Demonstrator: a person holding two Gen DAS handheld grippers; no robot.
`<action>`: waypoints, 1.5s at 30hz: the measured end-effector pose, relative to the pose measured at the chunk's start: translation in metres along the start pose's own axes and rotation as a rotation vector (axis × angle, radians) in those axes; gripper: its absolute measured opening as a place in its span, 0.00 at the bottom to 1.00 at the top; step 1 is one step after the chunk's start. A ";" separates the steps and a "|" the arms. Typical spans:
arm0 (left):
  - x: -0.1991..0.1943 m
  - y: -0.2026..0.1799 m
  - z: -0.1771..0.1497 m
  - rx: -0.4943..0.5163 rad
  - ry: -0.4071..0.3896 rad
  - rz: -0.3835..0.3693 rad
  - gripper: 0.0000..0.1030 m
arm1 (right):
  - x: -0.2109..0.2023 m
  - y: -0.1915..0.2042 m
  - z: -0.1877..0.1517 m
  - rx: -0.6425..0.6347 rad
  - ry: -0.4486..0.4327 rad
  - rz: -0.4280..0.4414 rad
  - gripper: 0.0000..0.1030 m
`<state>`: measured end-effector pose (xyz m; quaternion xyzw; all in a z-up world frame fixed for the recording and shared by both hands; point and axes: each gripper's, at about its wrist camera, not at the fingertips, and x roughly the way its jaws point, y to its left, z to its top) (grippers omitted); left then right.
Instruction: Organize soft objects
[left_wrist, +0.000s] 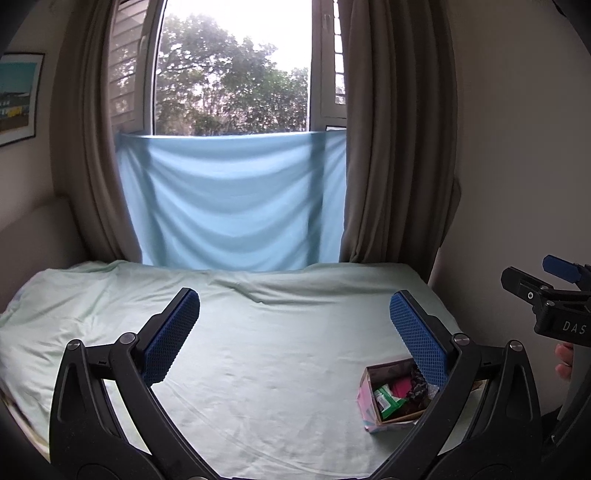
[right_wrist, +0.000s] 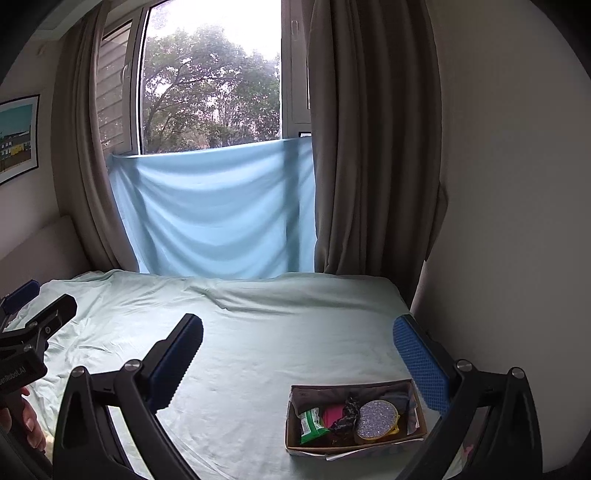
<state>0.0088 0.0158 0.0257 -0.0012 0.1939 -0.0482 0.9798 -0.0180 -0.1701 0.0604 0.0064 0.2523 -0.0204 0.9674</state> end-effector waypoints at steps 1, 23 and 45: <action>0.001 0.001 0.001 0.000 0.002 0.000 1.00 | 0.000 0.000 0.000 0.001 0.000 0.001 1.00; 0.003 -0.003 -0.003 -0.020 0.022 0.004 1.00 | -0.002 -0.002 0.002 0.006 -0.008 0.007 1.00; 0.007 -0.009 -0.009 -0.011 0.038 0.026 1.00 | -0.003 -0.006 0.002 0.017 -0.014 -0.008 1.00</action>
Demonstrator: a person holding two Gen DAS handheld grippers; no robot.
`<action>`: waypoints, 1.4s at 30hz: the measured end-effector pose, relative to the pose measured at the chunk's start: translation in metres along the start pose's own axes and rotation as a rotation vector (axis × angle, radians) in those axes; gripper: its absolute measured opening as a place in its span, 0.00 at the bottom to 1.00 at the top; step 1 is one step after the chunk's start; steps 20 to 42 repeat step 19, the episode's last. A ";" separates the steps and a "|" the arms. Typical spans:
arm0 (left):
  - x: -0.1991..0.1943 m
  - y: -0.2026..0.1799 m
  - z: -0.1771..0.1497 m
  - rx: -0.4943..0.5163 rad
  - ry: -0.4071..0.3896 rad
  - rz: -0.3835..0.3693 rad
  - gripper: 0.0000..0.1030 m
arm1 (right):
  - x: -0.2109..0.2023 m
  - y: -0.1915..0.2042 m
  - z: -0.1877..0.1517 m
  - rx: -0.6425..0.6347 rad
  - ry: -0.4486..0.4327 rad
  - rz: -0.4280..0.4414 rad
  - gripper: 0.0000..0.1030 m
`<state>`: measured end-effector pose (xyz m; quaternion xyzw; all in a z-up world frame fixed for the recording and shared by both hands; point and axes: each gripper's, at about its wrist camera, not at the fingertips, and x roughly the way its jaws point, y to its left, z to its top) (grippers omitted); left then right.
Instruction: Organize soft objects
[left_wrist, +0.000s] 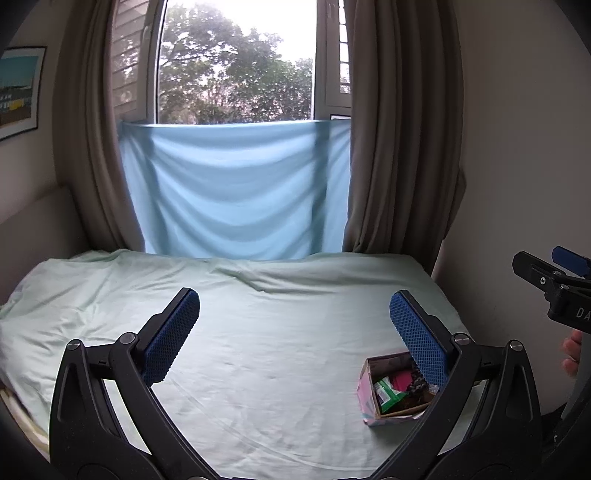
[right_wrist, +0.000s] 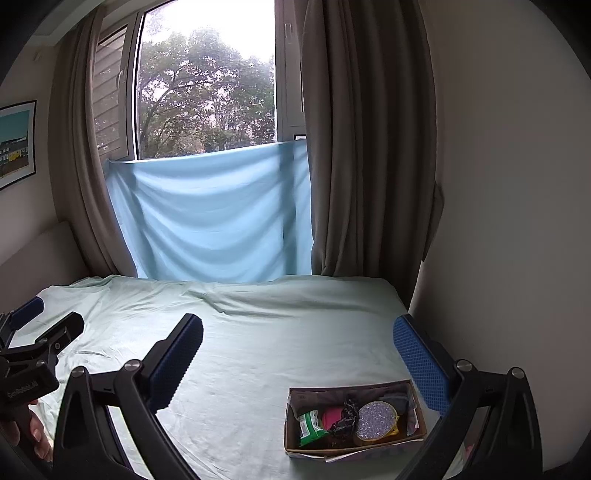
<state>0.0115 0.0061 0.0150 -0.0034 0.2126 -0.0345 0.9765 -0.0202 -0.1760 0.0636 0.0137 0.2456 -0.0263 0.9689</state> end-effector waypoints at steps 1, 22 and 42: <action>0.000 -0.001 0.000 0.003 -0.003 0.000 1.00 | 0.000 0.000 0.000 0.001 0.001 0.000 1.00; 0.007 0.001 0.003 -0.028 -0.007 0.025 1.00 | 0.004 0.000 0.001 0.009 0.010 -0.004 1.00; 0.007 0.001 0.003 -0.028 -0.007 0.025 1.00 | 0.004 0.000 0.001 0.009 0.010 -0.004 1.00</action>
